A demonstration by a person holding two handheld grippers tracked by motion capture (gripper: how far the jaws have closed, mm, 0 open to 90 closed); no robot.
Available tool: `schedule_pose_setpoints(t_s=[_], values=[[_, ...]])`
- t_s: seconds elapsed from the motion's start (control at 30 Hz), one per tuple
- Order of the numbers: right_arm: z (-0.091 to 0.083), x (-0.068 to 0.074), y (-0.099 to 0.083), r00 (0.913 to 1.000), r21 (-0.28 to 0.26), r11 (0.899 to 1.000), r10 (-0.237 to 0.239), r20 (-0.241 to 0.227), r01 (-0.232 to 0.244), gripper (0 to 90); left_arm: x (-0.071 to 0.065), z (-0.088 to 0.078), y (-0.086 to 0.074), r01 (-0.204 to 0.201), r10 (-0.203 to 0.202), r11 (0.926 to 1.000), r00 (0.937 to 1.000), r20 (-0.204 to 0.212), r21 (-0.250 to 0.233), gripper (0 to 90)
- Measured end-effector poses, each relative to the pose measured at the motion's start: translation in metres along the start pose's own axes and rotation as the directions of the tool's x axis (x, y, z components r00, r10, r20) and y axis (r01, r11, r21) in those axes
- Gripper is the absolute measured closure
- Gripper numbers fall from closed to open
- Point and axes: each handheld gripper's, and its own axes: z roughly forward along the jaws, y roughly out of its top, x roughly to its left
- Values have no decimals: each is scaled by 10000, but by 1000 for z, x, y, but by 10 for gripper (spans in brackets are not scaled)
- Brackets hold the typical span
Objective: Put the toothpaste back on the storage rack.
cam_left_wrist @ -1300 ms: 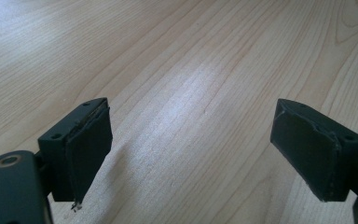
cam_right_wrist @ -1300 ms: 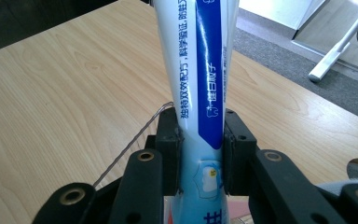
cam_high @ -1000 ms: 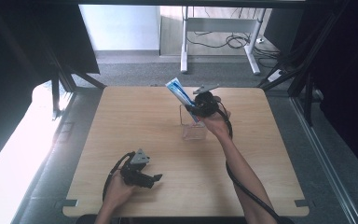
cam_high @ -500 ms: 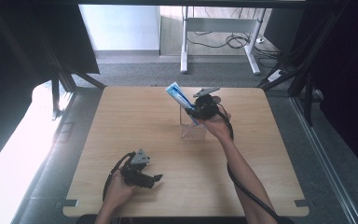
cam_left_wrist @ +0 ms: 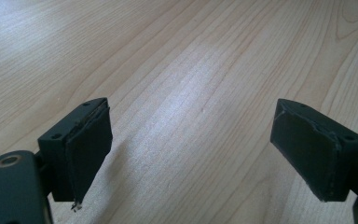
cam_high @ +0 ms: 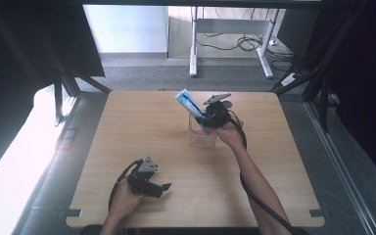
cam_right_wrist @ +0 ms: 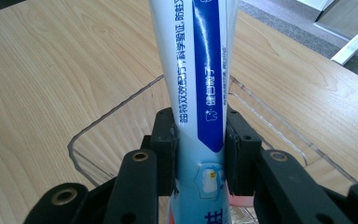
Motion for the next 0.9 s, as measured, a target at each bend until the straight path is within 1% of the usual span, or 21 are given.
schedule_pose_setpoints(t_s=[0.1, 0.17, 0.27, 0.4, 0.6, 0.9], values=[[1, -1, -1, 10000, 202, 9998, 51, -56, -50, 690, 0, 0, 0, -8, 8, 10000, 10000, -1, 16, 129], [2, -1, -3, 10000, 378, 9993, -35, -90, 39, 685, 0, 0, 0, -9, 9, 10000, 10000, 10, 24, 129], [1, -1, -5, 9998, 343, 9994, 16, -191, -10, 682, 0, 1, 0, -16, 15, 10000, 10000, 25, 59, 129], [1, -1, -5, 9996, 477, 9989, 22, -285, -9, 672, -1, 2, 0, -39, 39, 9999, 10000, 40, 93, 129], [-1, -1, -7, 9989, 523, 9986, 100, -460, -76, 630, -1, 3, 0, -36, 35, 10000, 10000, 57, 90, 129], [-5, 2, -5, 9987, 540, 9985, -76, -510, 103, 562, -1, 3, 0, -34, 33, 10000, 9999, 108, 67, 129]])
